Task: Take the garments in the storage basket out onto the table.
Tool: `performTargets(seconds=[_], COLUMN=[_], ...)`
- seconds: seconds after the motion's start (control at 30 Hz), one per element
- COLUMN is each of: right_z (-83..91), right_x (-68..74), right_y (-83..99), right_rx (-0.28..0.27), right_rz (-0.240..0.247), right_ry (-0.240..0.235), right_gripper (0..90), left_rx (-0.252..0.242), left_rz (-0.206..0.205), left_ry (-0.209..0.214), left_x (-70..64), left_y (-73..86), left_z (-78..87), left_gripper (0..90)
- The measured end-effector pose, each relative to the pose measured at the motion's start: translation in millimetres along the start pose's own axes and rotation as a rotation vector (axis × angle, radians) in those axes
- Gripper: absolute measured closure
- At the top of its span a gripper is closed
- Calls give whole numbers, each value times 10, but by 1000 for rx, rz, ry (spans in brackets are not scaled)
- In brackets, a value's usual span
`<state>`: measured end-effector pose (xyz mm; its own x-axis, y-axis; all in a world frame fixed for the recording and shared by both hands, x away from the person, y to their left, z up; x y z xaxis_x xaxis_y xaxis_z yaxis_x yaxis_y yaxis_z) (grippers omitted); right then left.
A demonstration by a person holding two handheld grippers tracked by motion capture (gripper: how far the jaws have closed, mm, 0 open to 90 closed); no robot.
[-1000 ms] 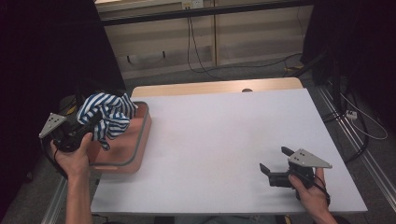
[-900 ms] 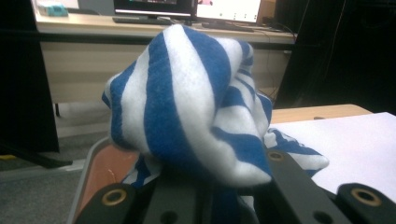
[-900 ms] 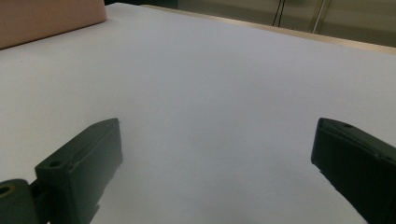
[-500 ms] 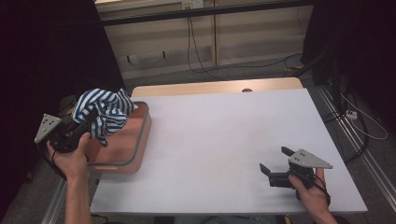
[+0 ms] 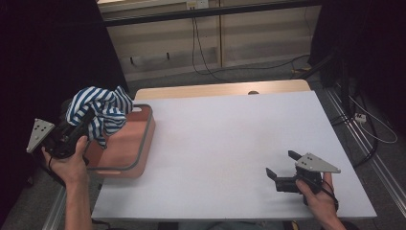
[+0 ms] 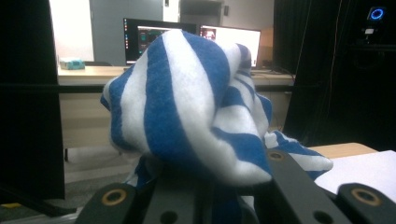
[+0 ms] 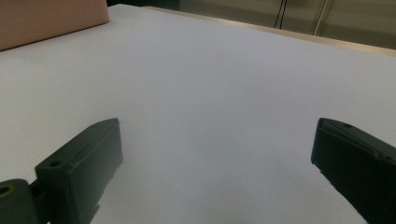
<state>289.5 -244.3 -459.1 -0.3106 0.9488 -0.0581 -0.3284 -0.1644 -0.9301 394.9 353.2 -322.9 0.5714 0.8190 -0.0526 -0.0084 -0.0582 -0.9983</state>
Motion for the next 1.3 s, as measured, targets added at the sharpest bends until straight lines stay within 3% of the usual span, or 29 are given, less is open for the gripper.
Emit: performTargets(seconds=[0.33,0.8,1.3], right_z=[2,-6,-16], right_x=[-1,6,11], right_y=[-2,-8,-11], right_rx=[-2,-5,-6], right_rz=[-1,0,3], right_ry=[0,-7,-11], right_gripper=[16,16,16], left_rx=[-22,-62,-48], left_rz=[-17,-25,-22], left_ry=[-8,55,124], left_x=[-72,-334,-550], left_y=[-126,-370,-413], left_z=[82,162,60], left_gripper=[827,827,827])
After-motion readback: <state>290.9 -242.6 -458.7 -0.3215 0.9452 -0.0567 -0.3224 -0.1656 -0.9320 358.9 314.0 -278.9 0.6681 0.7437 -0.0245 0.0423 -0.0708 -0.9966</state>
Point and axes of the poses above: each handheld gripper's, and its own axes: z roughly backward along the jaws, y roughly out of its underside, x roughly to its left, the point moved 2 cm from there along -z, roughly forward along the jaws, and after that the axes turned 11 degrees about y, right-handed, at the moved point
